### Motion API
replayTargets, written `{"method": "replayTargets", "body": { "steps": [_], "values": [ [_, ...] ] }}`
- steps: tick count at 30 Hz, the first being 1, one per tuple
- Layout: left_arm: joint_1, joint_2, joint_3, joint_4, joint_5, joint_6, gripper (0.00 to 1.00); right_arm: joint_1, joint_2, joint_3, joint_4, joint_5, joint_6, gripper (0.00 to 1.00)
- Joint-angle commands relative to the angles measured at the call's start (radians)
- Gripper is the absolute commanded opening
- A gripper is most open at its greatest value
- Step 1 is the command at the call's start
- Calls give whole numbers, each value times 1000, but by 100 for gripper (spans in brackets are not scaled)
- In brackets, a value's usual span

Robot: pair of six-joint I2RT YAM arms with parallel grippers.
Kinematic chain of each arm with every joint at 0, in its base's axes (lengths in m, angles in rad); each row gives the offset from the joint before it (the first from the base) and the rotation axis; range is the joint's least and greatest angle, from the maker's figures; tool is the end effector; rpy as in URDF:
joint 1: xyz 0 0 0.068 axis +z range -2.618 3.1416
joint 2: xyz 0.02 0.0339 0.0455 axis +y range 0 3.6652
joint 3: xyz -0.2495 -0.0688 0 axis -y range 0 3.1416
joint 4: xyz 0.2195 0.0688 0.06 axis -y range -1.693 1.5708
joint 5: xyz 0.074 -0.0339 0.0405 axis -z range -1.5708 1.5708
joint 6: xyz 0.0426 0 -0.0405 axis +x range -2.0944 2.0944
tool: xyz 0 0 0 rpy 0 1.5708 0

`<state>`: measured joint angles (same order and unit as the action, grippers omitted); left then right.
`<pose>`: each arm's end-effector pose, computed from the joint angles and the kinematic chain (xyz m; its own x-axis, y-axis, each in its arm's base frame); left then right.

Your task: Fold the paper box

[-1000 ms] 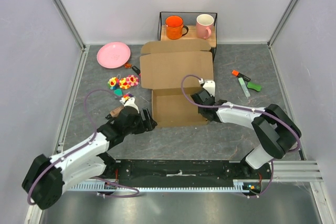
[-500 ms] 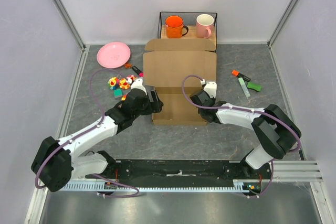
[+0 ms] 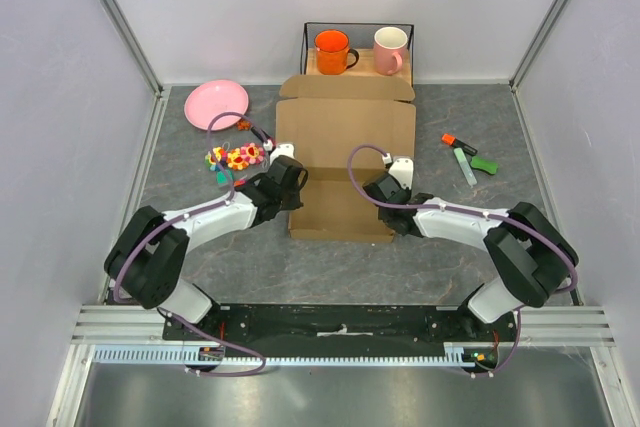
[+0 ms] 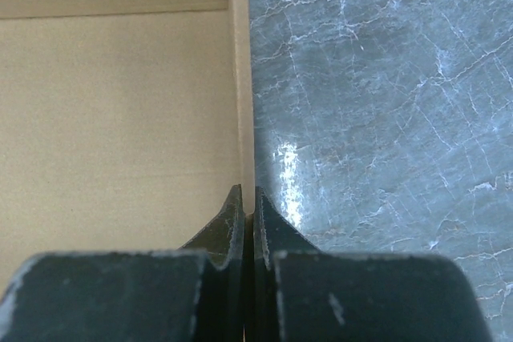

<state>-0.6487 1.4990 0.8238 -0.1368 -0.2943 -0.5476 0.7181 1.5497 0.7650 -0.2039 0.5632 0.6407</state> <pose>0.2385 -0.1653 0.1887 -0.7119 -0.0855 -0.6970 0.0568 0.9823 -0.1785 0.2205 0.1625 0.1584 -0.7047 0.0555 -0.7074 0.1072 0.9938 -0.0288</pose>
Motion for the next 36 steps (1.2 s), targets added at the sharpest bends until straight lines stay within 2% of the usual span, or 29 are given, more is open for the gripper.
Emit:
{"method": "replayTargets", "body": {
  "steps": [1,4,8,11,14,18,21,22,24,25,31,36],
  "values": [
    [-5,47,32,-11,-46,44,19,15,-13,-10,-143,-86,13,0],
    [-5,61,37,-12,-51,66,10,15,-28,6,-158,-83,13,4],
    [-6,63,35,-12,-52,69,7,15,-33,48,-183,-47,7,32],
    [-6,56,31,-14,-52,67,6,0,-16,95,-193,-26,-19,43],
    [-9,53,29,-12,-52,67,6,-17,10,155,-203,-6,-55,51],
    [-17,46,31,-14,-58,67,6,-45,62,221,-197,0,-79,55],
    [-20,47,29,-15,-62,61,5,-60,102,240,-167,-23,-102,49],
    [-23,49,28,-15,-62,57,5,-63,115,244,-161,-29,-107,41],
    [-25,47,23,-17,-63,51,5,-71,151,249,-161,-31,-111,32],
    [-23,44,20,-17,-63,43,4,-71,161,246,-161,-28,-113,23],
    [-34,12,-9,3,-72,5,3,-78,200,198,-157,-17,-105,0],
    [-51,-17,-52,34,-94,-23,2,-78,188,142,-157,43,-62,0]
  ]
}}
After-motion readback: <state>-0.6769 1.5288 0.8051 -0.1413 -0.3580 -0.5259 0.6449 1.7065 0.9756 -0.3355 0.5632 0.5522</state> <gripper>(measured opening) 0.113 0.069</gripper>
